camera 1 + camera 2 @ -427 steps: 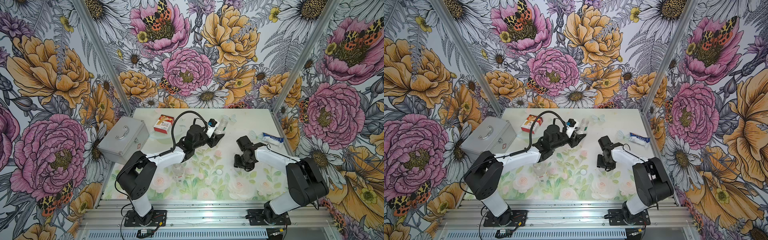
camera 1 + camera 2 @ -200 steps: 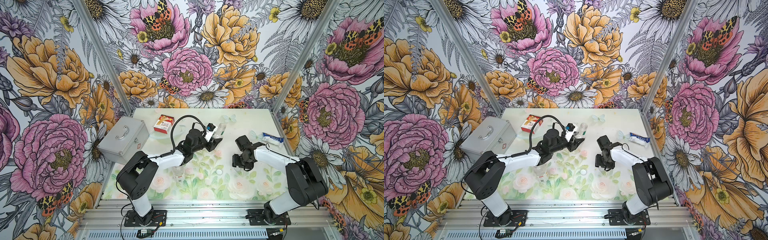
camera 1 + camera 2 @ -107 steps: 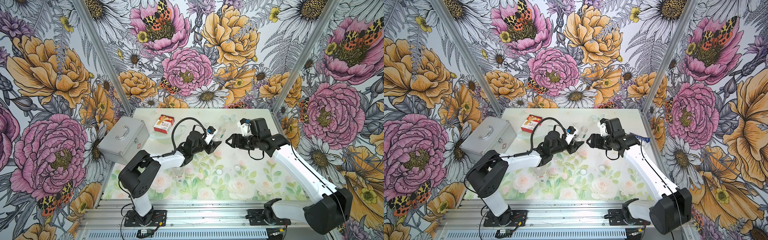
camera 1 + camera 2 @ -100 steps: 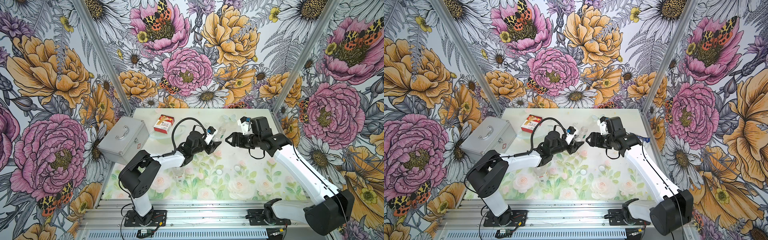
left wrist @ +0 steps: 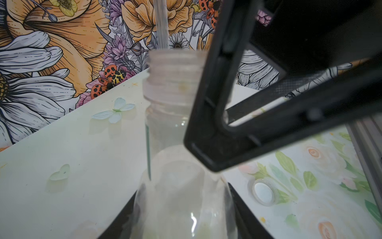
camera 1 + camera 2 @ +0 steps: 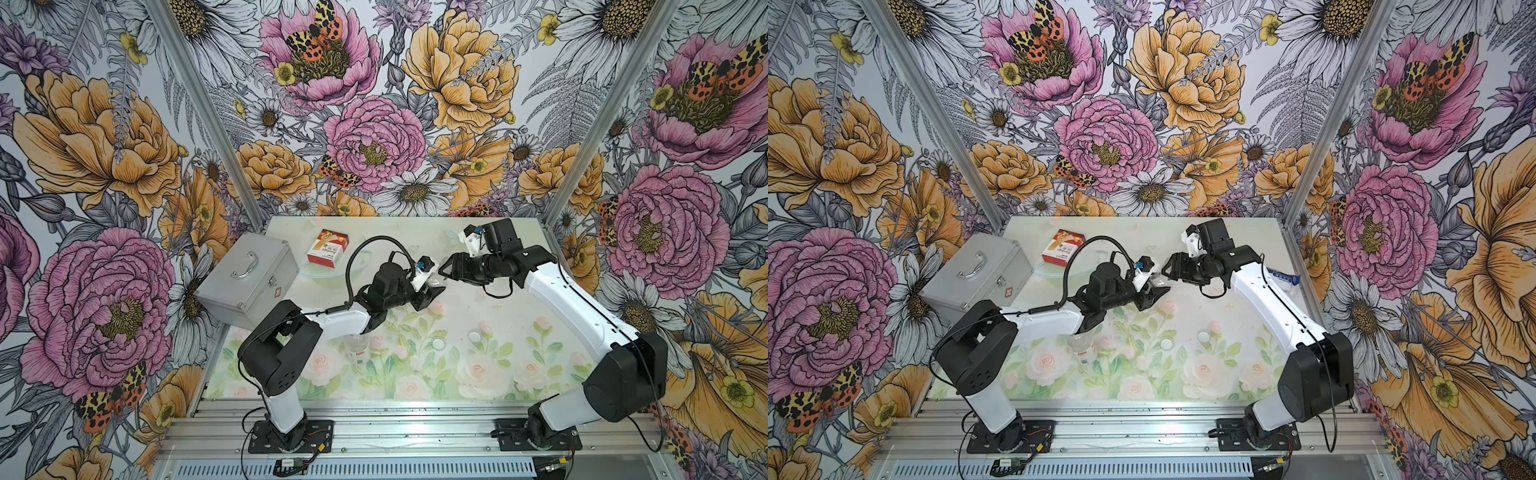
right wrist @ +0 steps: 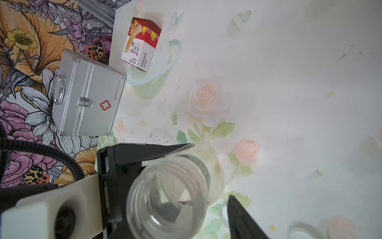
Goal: Screw on the bottle caps
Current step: Place the plastic bottle at the center of the board.
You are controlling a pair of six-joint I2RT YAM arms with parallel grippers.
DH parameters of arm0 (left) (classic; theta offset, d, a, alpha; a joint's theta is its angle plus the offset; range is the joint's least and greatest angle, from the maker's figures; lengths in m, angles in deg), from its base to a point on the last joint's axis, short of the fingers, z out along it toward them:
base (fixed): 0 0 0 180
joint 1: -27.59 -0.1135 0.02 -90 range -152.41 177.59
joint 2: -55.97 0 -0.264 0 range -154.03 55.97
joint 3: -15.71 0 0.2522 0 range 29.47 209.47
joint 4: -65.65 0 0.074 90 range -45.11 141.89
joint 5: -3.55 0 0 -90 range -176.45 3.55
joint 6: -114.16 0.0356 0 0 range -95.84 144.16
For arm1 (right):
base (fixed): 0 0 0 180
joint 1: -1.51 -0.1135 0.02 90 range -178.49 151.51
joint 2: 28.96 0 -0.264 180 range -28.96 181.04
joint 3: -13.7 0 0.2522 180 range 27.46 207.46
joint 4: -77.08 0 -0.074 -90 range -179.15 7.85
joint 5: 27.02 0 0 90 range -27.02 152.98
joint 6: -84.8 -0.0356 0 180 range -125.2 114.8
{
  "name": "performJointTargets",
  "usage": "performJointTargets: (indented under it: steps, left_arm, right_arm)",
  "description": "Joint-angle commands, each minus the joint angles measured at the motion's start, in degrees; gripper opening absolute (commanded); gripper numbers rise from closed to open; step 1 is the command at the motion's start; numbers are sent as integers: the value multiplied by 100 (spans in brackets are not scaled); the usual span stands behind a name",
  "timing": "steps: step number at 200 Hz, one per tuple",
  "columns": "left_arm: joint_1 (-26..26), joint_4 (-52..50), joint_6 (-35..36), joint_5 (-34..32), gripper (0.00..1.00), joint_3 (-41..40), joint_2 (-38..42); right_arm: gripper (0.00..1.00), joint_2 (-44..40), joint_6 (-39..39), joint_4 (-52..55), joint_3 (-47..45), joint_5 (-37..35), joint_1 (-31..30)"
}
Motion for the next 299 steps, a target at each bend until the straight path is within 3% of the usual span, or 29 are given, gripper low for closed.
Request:
performJointTargets:
  steps: [1, 53, 107, 186, 218, 263, 299]
  left_arm:
    - [47, 201, 178, 245, 36, -82, 10]
    - [0, 194, 169, 245, 45, -30, -34]
    - [-325, 189, -216, 383, 98, -257, 300]
    - [-555, -107, -231, 668, 99, -754, 1121]
    - [-558, -389, -117, 527, 99, -776, 1326]
    - [-525, -503, -212, 418, 99, -777, 1431]
    - [-445, -711, -173, 223, 99, -776, 1666]
  right_arm:
    - [56, 66, 83, -19, 297, -248, -20]
    - [31, 260, 245, 27, 341, -624, -168]
    - [28, 505, 711, 372, 605, -2142, -556]
    - [33, 1102, 922, 455, 740, -2805, -875]
    - [42, 1131, 917, 517, 835, -2869, -921]
    - [65, 858, 791, 514, 879, -2752, -918]
    - [73, 321, 674, 517, 707, -2633, -895]
